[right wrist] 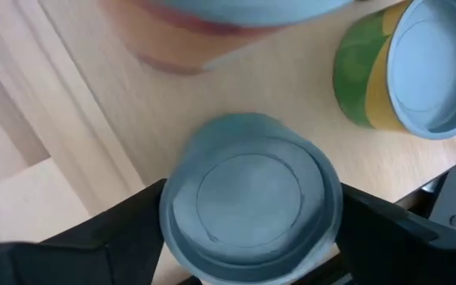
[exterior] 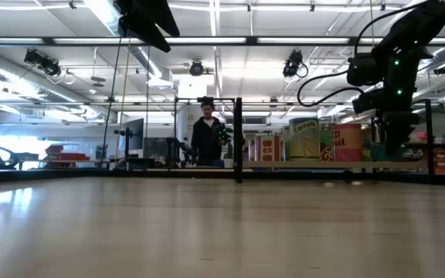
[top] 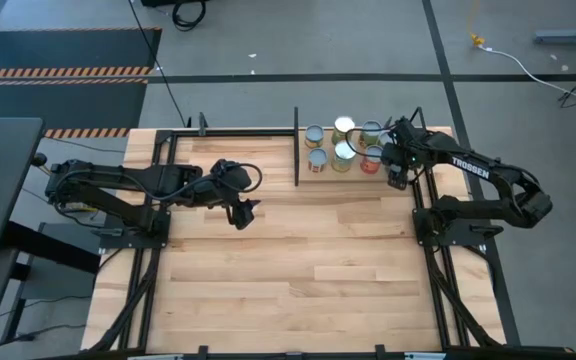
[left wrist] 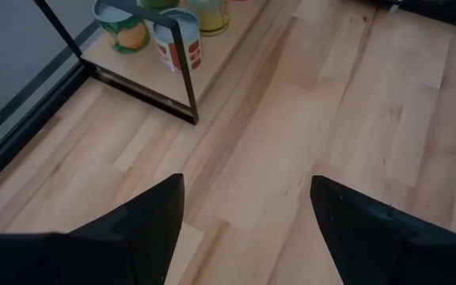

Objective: Pick and place cans onto a shelf
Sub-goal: Put the green can on the shelf, then return to Home Position

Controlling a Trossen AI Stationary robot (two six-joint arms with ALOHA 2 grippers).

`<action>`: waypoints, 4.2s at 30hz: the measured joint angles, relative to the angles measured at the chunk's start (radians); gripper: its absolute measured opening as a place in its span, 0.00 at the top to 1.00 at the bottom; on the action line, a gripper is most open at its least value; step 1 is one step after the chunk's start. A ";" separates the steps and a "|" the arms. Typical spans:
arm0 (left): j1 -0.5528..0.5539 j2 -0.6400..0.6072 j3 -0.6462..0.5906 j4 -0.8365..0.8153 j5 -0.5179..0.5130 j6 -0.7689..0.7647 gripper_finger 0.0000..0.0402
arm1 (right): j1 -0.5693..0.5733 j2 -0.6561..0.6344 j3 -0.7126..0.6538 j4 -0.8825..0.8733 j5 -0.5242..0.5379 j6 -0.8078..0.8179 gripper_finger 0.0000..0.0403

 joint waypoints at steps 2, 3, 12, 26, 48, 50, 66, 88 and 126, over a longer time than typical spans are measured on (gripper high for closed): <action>0.000 0.000 0.000 0.000 0.000 0.000 0.31 | -0.003 0.000 0.000 0.004 0.001 0.002 0.19; 0.000 0.000 0.000 0.000 0.000 0.000 0.31 | -0.003 0.000 0.000 0.007 0.002 0.007 0.20; 0.000 0.000 0.000 0.000 0.000 0.001 0.31 | -0.003 0.000 0.028 -0.010 0.006 0.042 0.20; 0.000 0.000 0.000 0.001 0.000 0.012 0.31 | 0.007 0.012 0.018 0.003 0.041 0.061 0.19; -0.003 -0.008 0.000 0.017 0.041 0.037 0.31 | 0.043 0.012 0.217 -0.197 0.060 0.174 0.12; -0.007 -0.022 0.000 0.039 0.041 0.037 0.31 | 0.064 0.012 0.281 -0.264 0.059 0.198 0.12; -0.022 -0.240 0.001 0.367 0.303 0.230 0.49 | 0.661 -0.051 0.510 -0.297 -0.188 0.932 0.25; 0.130 -0.150 0.000 0.664 0.319 0.236 0.96 | 1.169 -0.164 0.510 0.719 -0.070 0.881 0.82; 0.099 -0.148 0.000 0.442 0.358 0.339 0.95 | 1.160 -0.159 0.510 0.816 -0.089 0.833 0.78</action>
